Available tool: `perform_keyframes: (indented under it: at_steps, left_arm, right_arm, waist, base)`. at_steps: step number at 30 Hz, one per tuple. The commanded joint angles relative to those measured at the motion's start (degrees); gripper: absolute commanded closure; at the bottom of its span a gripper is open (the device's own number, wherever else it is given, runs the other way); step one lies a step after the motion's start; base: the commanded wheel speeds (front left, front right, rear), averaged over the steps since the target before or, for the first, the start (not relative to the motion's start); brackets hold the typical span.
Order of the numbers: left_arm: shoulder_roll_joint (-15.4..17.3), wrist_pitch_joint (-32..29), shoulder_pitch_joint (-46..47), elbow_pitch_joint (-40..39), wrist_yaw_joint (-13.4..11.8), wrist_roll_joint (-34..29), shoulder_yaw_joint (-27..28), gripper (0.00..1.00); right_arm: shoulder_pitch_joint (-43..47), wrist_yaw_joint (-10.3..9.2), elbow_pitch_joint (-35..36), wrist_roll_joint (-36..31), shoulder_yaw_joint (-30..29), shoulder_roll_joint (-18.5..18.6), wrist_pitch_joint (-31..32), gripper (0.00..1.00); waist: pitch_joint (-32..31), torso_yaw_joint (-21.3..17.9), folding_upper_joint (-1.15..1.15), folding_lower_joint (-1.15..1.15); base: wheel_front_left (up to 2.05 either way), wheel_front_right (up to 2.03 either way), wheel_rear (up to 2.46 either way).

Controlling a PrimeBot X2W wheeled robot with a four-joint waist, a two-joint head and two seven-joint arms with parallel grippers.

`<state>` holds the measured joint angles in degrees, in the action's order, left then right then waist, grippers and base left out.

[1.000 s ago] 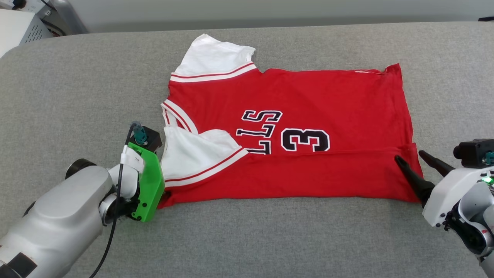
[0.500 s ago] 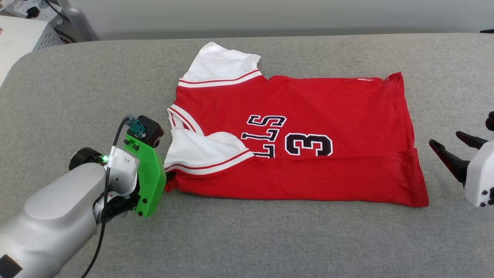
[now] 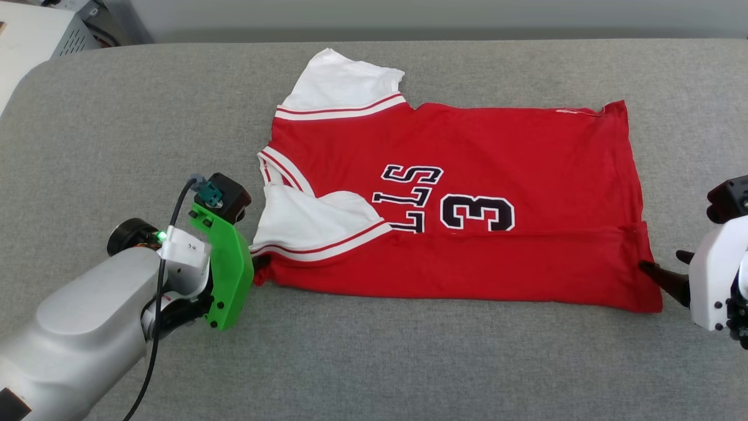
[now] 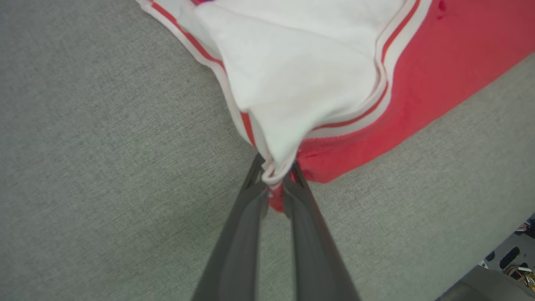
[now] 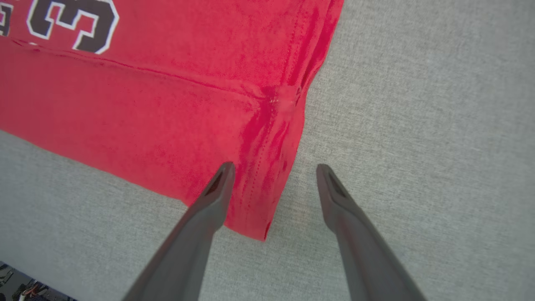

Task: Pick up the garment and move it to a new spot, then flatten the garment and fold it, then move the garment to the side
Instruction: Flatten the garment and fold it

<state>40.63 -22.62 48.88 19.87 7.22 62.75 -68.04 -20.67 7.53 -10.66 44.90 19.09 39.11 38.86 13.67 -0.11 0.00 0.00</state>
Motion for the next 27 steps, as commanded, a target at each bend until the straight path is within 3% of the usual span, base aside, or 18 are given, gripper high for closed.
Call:
perform_keyframes:
  at_steps: [1, 14, 15, 23, 27]
  left_arm:
    - [-0.19, 0.48, 1.37, 0.1, -0.27, -0.47, 0.03, 1.0]
    - [-0.88, 1.61, -0.66, 2.25, -0.14, 0.62, -0.48, 1.0]
    - [-0.9, 1.78, -1.11, 2.46, -0.13, 0.95, -0.49, 1.0]
    - [0.25, 3.78, -4.54, 2.3, -0.07, 2.69, -0.4, 1.0]
    - [3.14, 5.2, -7.05, -1.88, -0.97, 2.93, -0.39, 1.0]
  right_arm:
    - [0.59, -0.04, -0.96, -0.51, 0.14, -0.81, 0.24, 0.0]
    - [1.79, -0.04, -10.8, -0.65, 5.51, -6.72, -2.81, 0.0]
    - [1.6, -0.04, -10.97, -0.52, 5.72, -6.57, -3.65, 1.0]
    - [1.3, -0.04, -9.24, 0.68, 6.56, -3.87, -8.51, 1.0]
    - [4.1, -0.04, -5.17, 1.87, 5.11, -1.32, -10.79, 1.0]
  waist:
    - [0.81, 0.55, 0.0, 0.0]
    - [1.78, 0.92, 0.0, 0.0]
    - [1.48, 0.76, 0.0, 0.0]
    - [-1.84, -0.21, 0.0, 0.0]
    - [-4.73, 0.19, 0.0, 0.0]
  base:
    - [0.0, 0.0, 0.0]
    - [0.0, 0.0, 0.0]
    - [0.0, 0.0, 0.0]
    - [0.0, 0.0, 0.0]
    - [0.0, 0.0, 0.0]
